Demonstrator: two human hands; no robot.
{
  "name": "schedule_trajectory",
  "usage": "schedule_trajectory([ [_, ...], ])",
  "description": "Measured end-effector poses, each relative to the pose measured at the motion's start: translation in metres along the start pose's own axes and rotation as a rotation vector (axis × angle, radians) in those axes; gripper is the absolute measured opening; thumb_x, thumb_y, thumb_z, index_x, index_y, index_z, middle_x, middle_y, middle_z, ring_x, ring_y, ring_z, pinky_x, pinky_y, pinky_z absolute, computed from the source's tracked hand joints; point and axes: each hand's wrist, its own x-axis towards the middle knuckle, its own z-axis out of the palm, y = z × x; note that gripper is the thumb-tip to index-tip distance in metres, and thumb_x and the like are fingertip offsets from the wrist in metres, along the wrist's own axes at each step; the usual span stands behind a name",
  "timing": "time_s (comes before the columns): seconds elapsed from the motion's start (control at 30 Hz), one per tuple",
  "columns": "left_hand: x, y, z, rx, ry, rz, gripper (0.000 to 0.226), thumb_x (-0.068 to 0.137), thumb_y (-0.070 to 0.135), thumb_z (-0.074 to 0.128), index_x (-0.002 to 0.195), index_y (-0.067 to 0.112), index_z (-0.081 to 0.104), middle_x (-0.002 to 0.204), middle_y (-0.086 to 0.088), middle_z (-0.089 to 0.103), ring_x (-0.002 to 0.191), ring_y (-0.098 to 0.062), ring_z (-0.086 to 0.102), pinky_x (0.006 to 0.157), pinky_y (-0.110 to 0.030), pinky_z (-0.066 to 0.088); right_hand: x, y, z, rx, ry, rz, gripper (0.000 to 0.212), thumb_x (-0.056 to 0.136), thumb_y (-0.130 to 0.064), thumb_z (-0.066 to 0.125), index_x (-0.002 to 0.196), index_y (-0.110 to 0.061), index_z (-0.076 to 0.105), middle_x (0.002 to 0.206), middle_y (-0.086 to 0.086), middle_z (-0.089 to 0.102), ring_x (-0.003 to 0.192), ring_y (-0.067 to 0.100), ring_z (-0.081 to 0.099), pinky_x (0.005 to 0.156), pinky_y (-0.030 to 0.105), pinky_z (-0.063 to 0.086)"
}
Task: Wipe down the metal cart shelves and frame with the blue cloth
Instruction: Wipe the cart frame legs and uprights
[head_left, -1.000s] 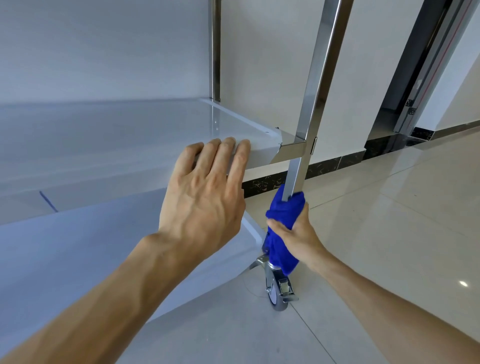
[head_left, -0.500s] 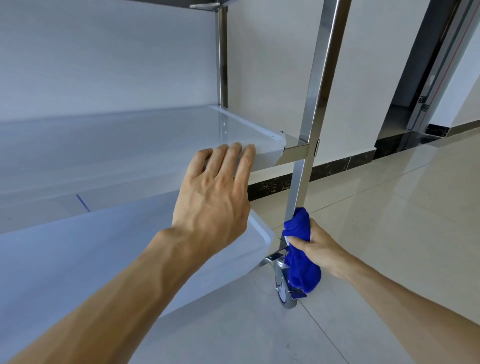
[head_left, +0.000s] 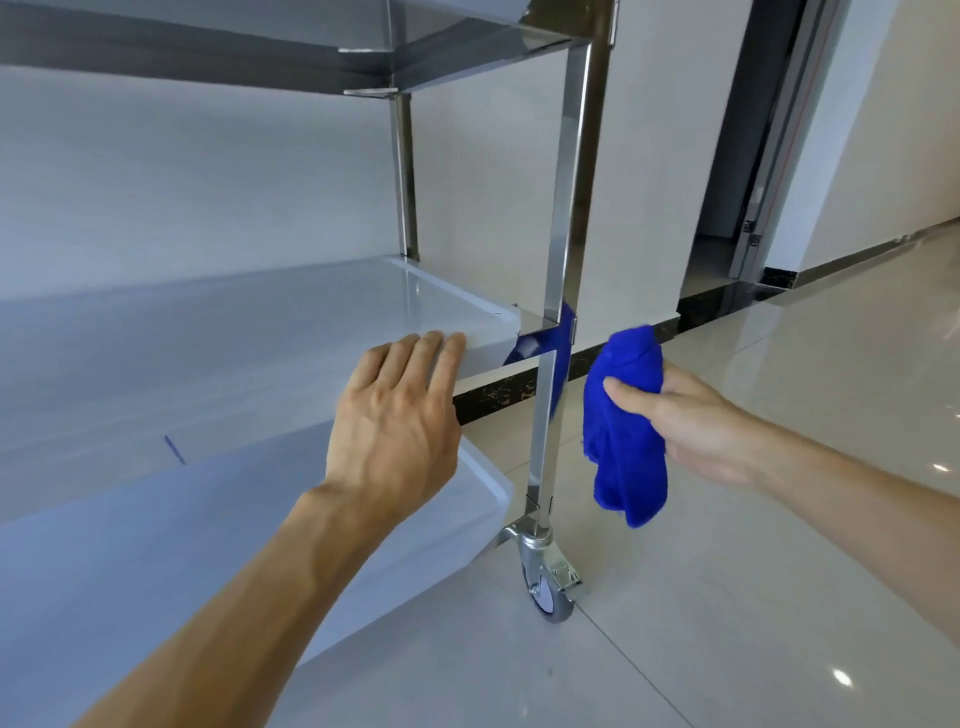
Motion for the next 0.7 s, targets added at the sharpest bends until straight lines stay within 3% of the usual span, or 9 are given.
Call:
schedule_trajectory([
  [0.2,-0.016,-0.001,-0.001,-0.049,0.126,0.010,0.050,0.089,0.024,0.055,0.136,0.007,0.053,0.128,-0.010,0.061,0.115,-0.030,0.058,0.099,-0.038,0.036,-0.014,-0.052,0.001,0.001,0.064,-0.079,0.028,0.099,-0.024,0.062,0.127,-0.024,0.056,0.122,0.003,0.069,0.111,0.026,0.068,0.096,0.047,0.055],
  [0.37,-0.028,0.004,-0.019,-0.095,0.136,-0.023,0.048,0.090,0.033,0.051,0.130,0.008,0.058,0.123,-0.008,0.065,0.110,-0.029,0.061,0.094,-0.039,0.038,-0.032,-0.068,-0.002,-0.021,0.073,-0.085,0.029,0.099,-0.023,0.062,0.127,-0.020,0.053,0.121,0.011,0.068,0.105,0.032,0.071,0.095,0.054,0.055],
  [0.57,-0.044,0.010,-0.052,-0.180,0.029,-0.072,0.048,0.089,0.039,0.052,0.128,0.012,0.061,0.125,-0.004,0.066,0.111,-0.029,0.063,0.095,-0.039,0.039,-0.067,-0.061,-0.013,-0.039,0.012,-0.078,0.027,0.101,-0.024,0.059,0.127,-0.021,0.052,0.120,0.009,0.068,0.102,0.030,0.071,0.094,0.052,0.056],
  [0.7,-0.060,0.020,-0.078,-0.235,-0.073,-0.127,0.056,0.092,0.047,0.044,0.133,0.012,0.058,0.133,-0.004,0.062,0.122,-0.027,0.058,0.106,-0.042,0.038,-0.089,-0.066,-0.027,-0.044,-0.060,-0.067,0.024,0.102,-0.026,0.058,0.125,-0.020,0.053,0.118,0.008,0.069,0.099,0.029,0.073,0.088,0.045,0.058],
])
